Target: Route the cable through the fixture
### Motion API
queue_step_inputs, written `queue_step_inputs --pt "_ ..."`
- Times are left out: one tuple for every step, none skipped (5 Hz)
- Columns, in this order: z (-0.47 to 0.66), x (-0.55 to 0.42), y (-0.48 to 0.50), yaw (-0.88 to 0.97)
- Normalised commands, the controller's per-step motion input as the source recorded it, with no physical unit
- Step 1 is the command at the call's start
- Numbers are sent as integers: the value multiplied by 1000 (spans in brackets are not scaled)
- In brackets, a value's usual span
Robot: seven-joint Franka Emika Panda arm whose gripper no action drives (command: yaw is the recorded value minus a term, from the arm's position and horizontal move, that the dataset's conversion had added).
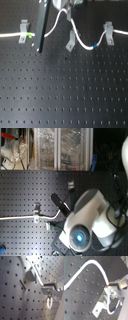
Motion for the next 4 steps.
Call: queue_step_inputs --pt "104 -274 106 117" --pt "236 -499 163 129" --pt "0 20 0 0" --pt "220 60 -49 34"
